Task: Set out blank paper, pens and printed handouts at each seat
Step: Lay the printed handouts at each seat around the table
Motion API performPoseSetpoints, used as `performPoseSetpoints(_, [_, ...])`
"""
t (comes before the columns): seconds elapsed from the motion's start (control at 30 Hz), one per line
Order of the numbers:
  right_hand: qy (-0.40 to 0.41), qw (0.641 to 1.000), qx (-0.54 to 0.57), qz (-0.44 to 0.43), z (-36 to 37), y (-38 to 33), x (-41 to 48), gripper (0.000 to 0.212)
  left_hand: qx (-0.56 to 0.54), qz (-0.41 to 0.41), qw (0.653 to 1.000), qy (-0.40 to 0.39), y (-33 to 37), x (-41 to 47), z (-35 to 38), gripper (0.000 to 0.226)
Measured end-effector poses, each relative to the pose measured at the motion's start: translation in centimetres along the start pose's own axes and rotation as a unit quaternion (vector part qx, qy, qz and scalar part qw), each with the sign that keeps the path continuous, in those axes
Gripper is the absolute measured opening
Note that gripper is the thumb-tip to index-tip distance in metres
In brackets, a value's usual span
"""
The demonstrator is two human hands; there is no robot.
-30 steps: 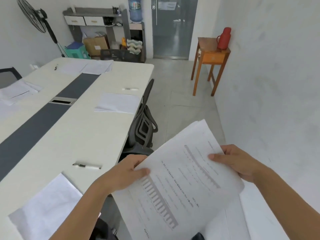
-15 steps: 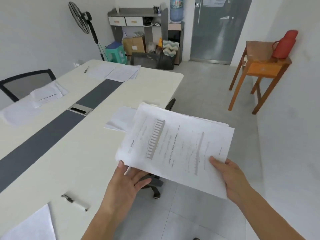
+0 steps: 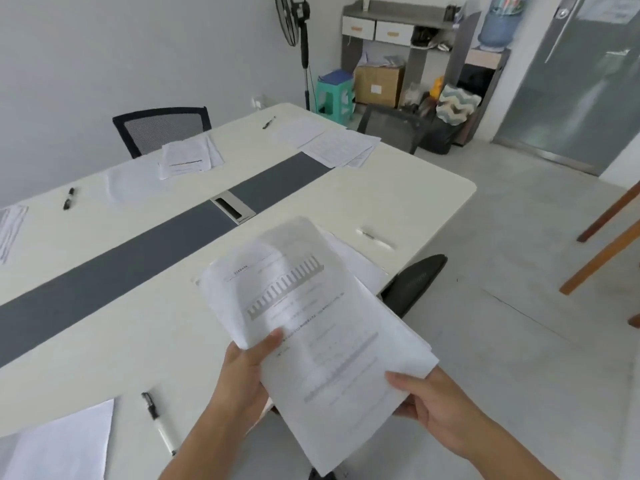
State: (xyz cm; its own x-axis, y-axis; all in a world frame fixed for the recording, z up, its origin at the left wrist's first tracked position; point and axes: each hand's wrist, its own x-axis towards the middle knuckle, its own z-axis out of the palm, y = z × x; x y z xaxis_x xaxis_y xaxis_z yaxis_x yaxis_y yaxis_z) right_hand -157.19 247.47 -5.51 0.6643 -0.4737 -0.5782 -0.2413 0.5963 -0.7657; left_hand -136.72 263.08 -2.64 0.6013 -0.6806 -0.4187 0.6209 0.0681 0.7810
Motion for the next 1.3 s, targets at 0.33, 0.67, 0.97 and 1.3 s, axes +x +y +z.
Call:
performPoseSetpoints(0.33, [-0.133, 0.968, -0.213, 0.008, 0.7, -9.6, 8.4, 0.041, 0.043, -0.006, 0.999, 0.012, 3.2, 6.5, -1.1, 0.030])
performPoseSetpoints(0.67, [-0.177, 0.902, -0.392, -0.037, 3.3, -11.6, 22.4, 0.018, 0.038, -0.012, 0.957, 0.288, 0.6, 9.6, -0.6, 0.016])
performPoseSetpoints(0.97, [-0.181, 0.888, -0.420, 0.045, 8.0, -5.7, 33.6, 0.009, 0.125, -0.069, 0.883, 0.447, -4.6, 5.3, 0.0, 0.014])
performPoseSetpoints(1.3, [-0.065, 0.834, -0.549, 0.004, 9.4, -0.7, 34.7, 0.016, 0.114, -0.100, 0.894, 0.422, -6.8, 1.1, -0.1, 0.013])
